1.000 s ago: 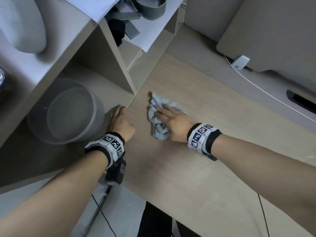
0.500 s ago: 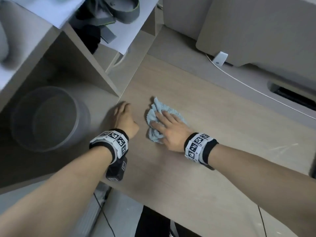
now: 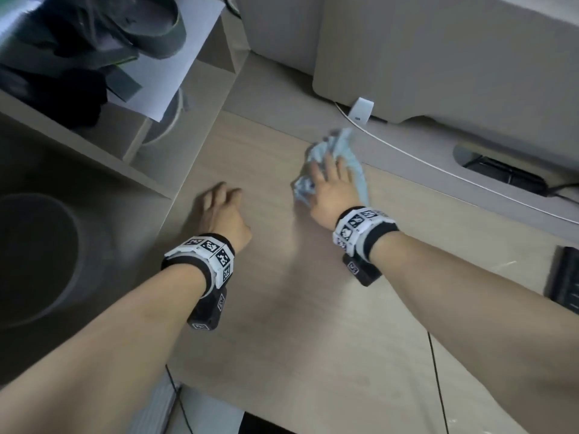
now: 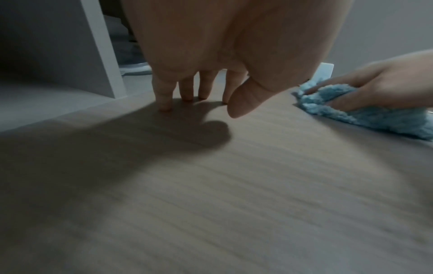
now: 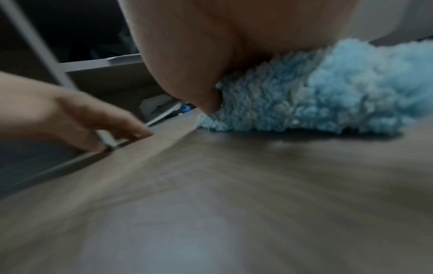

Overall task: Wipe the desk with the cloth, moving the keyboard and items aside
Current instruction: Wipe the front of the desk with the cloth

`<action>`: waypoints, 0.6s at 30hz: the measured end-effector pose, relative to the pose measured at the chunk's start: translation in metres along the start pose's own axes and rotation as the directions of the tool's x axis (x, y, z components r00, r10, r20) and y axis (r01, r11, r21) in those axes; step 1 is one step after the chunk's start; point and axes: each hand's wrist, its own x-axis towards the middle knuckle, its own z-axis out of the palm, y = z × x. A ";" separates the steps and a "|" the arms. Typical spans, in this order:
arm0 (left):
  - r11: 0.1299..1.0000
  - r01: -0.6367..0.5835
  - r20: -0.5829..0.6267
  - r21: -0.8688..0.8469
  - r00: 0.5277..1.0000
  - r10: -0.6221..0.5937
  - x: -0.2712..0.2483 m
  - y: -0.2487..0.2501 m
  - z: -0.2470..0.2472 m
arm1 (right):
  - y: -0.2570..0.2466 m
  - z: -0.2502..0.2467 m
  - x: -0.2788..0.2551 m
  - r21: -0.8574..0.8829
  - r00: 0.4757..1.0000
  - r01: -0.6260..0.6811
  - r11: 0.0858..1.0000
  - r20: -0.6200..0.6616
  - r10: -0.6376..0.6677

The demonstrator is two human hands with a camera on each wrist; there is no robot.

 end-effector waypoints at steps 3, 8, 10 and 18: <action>0.999 -0.001 0.011 0.042 1.000 0.001 0.002 0.003 0.000 | -0.008 0.004 -0.013 -0.040 0.974 0.217 0.975 0.072 -0.214; 0.996 0.018 0.012 0.082 1.000 -0.019 0.004 0.011 -0.006 | 0.056 -0.009 -0.021 0.058 0.994 0.108 0.992 -0.033 -0.106; 0.996 0.022 0.003 0.086 1.000 -0.023 0.005 0.009 -0.007 | 0.068 -0.015 -0.007 0.053 0.999 0.034 0.998 -0.044 -0.031; 0.993 -0.013 -0.012 0.116 1.000 0.015 0.005 -0.011 0.002 | -0.024 -0.026 0.079 -0.038 0.989 0.148 0.988 -0.009 -0.148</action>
